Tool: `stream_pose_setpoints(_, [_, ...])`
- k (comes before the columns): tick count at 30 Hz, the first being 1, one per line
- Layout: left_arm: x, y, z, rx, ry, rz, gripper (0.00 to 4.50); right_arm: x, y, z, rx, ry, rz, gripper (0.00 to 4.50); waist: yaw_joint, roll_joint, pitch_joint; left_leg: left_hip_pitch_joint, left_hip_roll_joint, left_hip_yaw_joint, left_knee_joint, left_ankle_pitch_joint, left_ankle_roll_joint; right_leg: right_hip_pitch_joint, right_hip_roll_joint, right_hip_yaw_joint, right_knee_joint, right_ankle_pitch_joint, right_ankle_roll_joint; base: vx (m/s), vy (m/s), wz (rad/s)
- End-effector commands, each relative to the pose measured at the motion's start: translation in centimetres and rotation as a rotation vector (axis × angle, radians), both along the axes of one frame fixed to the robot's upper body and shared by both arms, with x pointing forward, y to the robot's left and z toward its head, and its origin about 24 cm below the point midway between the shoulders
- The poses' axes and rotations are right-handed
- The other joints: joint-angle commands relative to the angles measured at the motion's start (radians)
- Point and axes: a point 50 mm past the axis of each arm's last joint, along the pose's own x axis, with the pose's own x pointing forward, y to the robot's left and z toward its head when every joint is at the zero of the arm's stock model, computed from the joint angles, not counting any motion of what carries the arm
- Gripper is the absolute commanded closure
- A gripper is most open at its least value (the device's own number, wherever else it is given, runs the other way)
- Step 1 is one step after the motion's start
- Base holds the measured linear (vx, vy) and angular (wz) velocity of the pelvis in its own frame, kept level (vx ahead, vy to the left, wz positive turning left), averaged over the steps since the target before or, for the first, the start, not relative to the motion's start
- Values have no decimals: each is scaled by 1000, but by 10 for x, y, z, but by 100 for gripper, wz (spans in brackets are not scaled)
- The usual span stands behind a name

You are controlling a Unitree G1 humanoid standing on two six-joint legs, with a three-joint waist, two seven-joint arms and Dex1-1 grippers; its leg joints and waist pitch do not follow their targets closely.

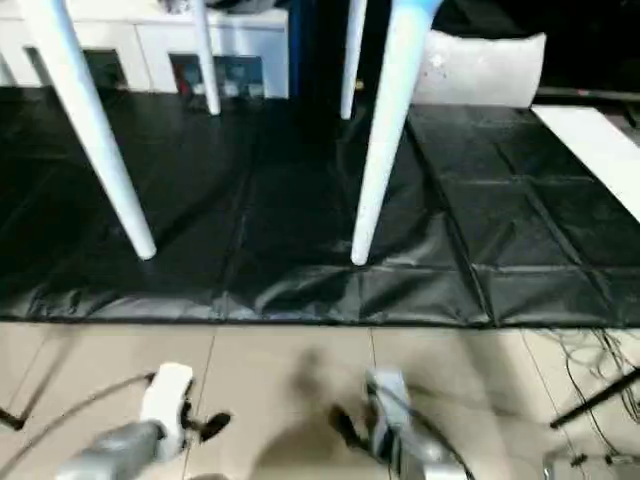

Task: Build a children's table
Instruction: Flip table

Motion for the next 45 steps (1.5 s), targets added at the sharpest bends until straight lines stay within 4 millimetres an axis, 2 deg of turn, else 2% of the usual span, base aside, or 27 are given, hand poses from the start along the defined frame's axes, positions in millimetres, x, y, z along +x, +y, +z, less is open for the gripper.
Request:
stream_pose_setpoints(1, [-8, 10, -7, 74, 32, 44, 5, -7, -6, -5, -89, 35, 10, 0, -3, 5, -40, 7, 85, -28, -92, -155, 28, 22, -115, 58, -78, 128, -269, 0, 0, 0])
stream_pose_setpoints(2, [-14, 12, -11, 92, 53, 67, 5, -12, -6, -8, -107, 66, 19, 0, -9, 2, -40, 5, 85, -28, -92, -159, 41, 24, -117, 58, -79, 117, -269, 0, 0, 0])
stream_pose_setpoints(3, [-20, 12, -16, 95, 81, 94, 5, -17, -4, -11, -110, 89, 19, 0, -11, 6, -39, 6, 85, -28, -92, -166, 46, 23, -117, 58, -82, 102, -271, 0, 0, 0])
stream_pose_setpoints(5, [-26, 11, -20, 89, 101, 106, 5, -20, -3, -13, -104, 109, 6, 0, -15, 4, -34, 8, 89, -26, -95, -216, 48, 18, -118, 60, -92, 12, -276, 0, 0, 0])
stream_pose_setpoints(6, [-30, 10, -23, 87, 111, 92, 5, -24, -3, -15, -104, 137, -23, 0, -13, 16, -31, 12, 92, -27, -98, -244, 41, 13, -118, 63, -96, -32, -278, 0, 0, 0])
stream_pose_setpoints(8, [-33, 9, -24, 88, 119, 84, 5, -26, -3, -16, -106, 153, -39, 0, -15, 10, -28, 12, 97, -28, -104, -271, 30, 12, -117, 63, -98, -61, -278, 0, 0, 0])
stream_pose_setpoints(11, [-35, 9, -27, 91, 123, 94, 5, -32, -3, -19, -117, 177, -65, 0, -13, 16, -26, 13, 98, -27, -107, -299, 12, 8, -118, 67, -100, -85, -277, 0, 0, 0])
stream_pose_setpoints(17, [-31, 9, -26, 97, 111, 94, 5, -24, -1, -16, -107, 180, -89, 0, -9, 17, -29, 13, 98, -24, -106, -252, 29, 10, -120, 67, -96, -30, -278, 0, 0, 0])
stream_pose_setpoints(18, [-30, 9, -26, 97, 109, 96, 5, -23, 0, -16, -107, 181, -88, 0, -9, 19, -31, 12, 99, -24, -105, -234, 35, 13, -122, 67, -94, -4, -282, 0, 0, 0])
stream_pose_setpoints(19, [-30, 9, -26, 97, 109, 96, 5, -23, 0, -16, -107, 181, -88, 0, -9, 17, -32, 11, 99, -23, -104, -222, 40, 13, -121, 66, -93, 15, -283, 0, 0, 0])
stream_pose_setpoints(23, [-30, 9, -26, 97, 109, 96, 5, -23, 0, -16, -107, 181, -88, 0, -8, 17, -38, 10, 99, -19, -97, -154, 82, 16, -120, 63, -83, 123, -293, 0, 0, 0])
stream_pose_setpoints(25, [-30, 9, -26, 97, 109, 96, 5, -23, 0, -16, -107, 181, -88, 0, -8, 17, -35, 10, 100, -18, -98, -162, 90, 14, -122, 62, -85, 117, -296, 0, 0, 0])
stream_pose_setpoints(27, [-30, 9, -26, 97, 109, 96, 5, -23, 0, -16, -107, 181, -88, 0, -8, 17, -33, 12, 101, -17, -101, -191, 82, 13, -121, 63, -89, 72, -296, 0, 0, 0])
stream_pose_setpoints(30, [-30, 9, -26, 97, 109, 96, 5, -23, 0, -16, -107, 181, -88, 0, -9, 18, -27, 14, 102, -18, -108, -248, 51, 9, -121, 66, -98, -26, -289, 0, 0, 0])
stream_pose_setpoints(32, [-30, 9, -26, 97, 109, 96, 5, -23, 0, -16, -107, 181, -88, 0, -10, 18, -26, 15, 102, -19, -110, -264, 38, 8, -120, 68, -100, -52, -284, 0, 0, 0])
stream_pose_setpoints(34, [-30, 9, -26, 97, 109, 96, 5, -23, 0, -16, -107, 181, -88, 0, -9, 18, -27, 14, 102, -19, -110, -259, 34, 7, -120, 69, -100, -46, -281, 0, 0, 0])
stream_pose_setpoints(38, [-30, 9, -26, 97, 109, 96, 5, -23, 0, -16, -107, 181, -88, 0, -9, 16, -29, 12, 101, -17, -108, -229, 46, 9, -120, 70, -97, -4, -280, 0, 0, 0])
stream_pose_setpoints(45, [-30, 9, -26, 97, 109, 96, 5, -23, 0, -16, -107, 181, -88, 0, -8, 15, -33, 10, 101, -11, -102, -174, 84, 7, -118, 70, -89, 81, -288, 0, 0, 0])
